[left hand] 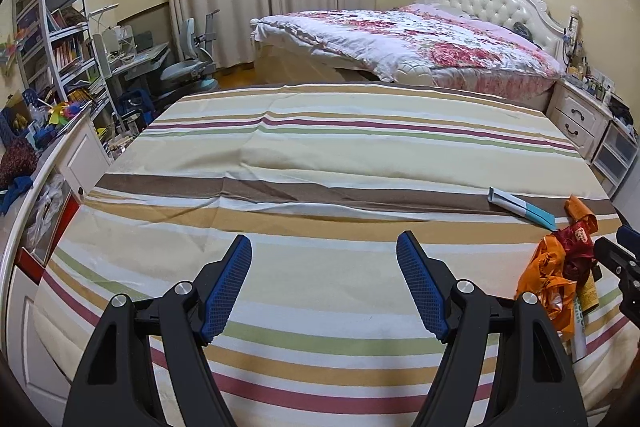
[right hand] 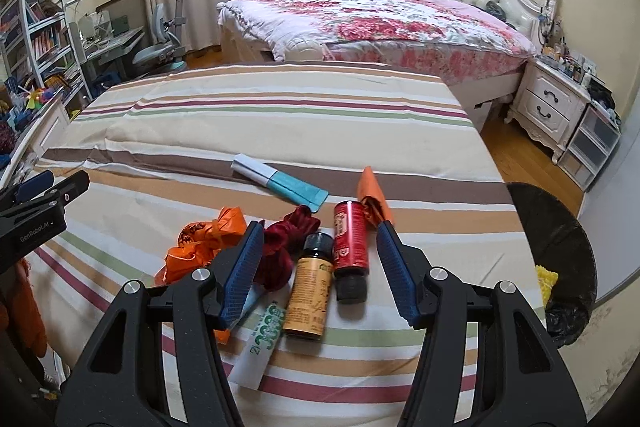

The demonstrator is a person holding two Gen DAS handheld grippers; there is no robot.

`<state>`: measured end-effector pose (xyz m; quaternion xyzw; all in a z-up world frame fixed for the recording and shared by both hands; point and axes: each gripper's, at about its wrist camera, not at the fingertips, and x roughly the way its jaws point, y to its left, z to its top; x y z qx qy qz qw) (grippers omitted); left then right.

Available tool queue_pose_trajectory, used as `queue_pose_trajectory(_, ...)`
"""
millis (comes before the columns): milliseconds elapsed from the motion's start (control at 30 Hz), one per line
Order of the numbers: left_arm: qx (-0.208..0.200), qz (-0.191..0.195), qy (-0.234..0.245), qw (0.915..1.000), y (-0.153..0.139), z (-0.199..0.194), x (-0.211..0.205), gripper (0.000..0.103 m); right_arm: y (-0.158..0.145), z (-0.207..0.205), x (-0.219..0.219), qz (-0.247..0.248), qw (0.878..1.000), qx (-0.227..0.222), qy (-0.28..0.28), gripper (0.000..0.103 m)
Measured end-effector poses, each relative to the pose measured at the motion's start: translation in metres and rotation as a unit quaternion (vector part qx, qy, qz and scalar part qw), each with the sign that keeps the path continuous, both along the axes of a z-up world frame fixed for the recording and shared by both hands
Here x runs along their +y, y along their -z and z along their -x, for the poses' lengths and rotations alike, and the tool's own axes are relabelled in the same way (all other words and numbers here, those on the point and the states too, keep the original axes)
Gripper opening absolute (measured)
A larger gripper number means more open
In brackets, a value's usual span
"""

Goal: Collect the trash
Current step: 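Grasp the dark red cloth with the right tool, then grasp the orange plastic bag with the left tool while the right tool holds the red cloth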

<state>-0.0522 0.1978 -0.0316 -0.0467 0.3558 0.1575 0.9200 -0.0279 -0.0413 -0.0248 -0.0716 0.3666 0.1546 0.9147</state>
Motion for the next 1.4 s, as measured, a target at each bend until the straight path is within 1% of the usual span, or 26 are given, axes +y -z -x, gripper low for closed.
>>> queue_pose_trajectory(100, 0.004, 0.008, -0.004, 0.9999, 0.005, 0.001, 0.006, 0.073, 0.008, -0.003, 0.008, 0.011, 1.0, 0.013, -0.008, 0.053)
queue_pose_trajectory(167, 0.007, 0.012, -0.004, 0.9999, 0.008, 0.002, 0.007, 0.073, 0.012, -0.003, 0.014, 0.018, 1.0, 0.017, -0.014, 0.047)
queue_pose_trajectory(233, 0.009, 0.016, -0.002, 0.9998, 0.01, 0.001, 0.008, 0.073, 0.015, -0.004, 0.019, 0.025, 0.999, 0.022, -0.021, 0.036)
queue_pose_trajectory(267, 0.01, 0.017, 0.0, 0.9998, 0.011, 0.001, 0.007, 0.073, 0.017, -0.004, 0.021, 0.028, 0.999, 0.025, -0.024, 0.032)
queue_pose_trajectory(333, 0.01, 0.018, 0.004, 0.9998, 0.012, 0.001, 0.005, 0.073, 0.02, -0.005, 0.026, 0.029, 0.999, 0.032, -0.032, 0.019)
queue_pose_trajectory(433, 0.012, 0.021, 0.011, 0.9996, 0.013, -0.001, 0.0, 0.073, 0.02, -0.004, 0.029, 0.035, 0.998, 0.029, -0.035, 0.018)
queue_pose_trajectory(567, 0.016, 0.027, 0.025, 0.9992, 0.014, -0.005, -0.008, 0.073, 0.014, -0.003, 0.027, 0.03, 0.999, 0.019, -0.031, 0.016)
queue_pose_trajectory(800, 0.015, 0.027, 0.064, 0.9975, 0.007, -0.012, -0.039, 0.073, -0.002, -0.007, 0.005, 0.015, 1.0, -0.002, -0.006, 0.015)
queue_pose_trajectory(967, 0.007, 0.021, 0.096, 0.9951, -0.001, -0.015, -0.065, 0.073, -0.011, -0.01, -0.02, 0.005, 1.0, -0.017, 0.02, 0.015)
queue_pose_trajectory(1200, 0.003, 0.009, 0.131, 0.9914, -0.007, -0.018, -0.096, 0.073, -0.006, -0.012, -0.057, -0.008, 0.998, -0.014, 0.057, 0.014)
queue_pose_trajectory(1400, 0.021, 0.008, 0.156, 0.9875, 0.003, -0.02, -0.116, 0.073, 0.003, -0.011, -0.073, -0.016, 0.998, -0.008, 0.068, 0.014)
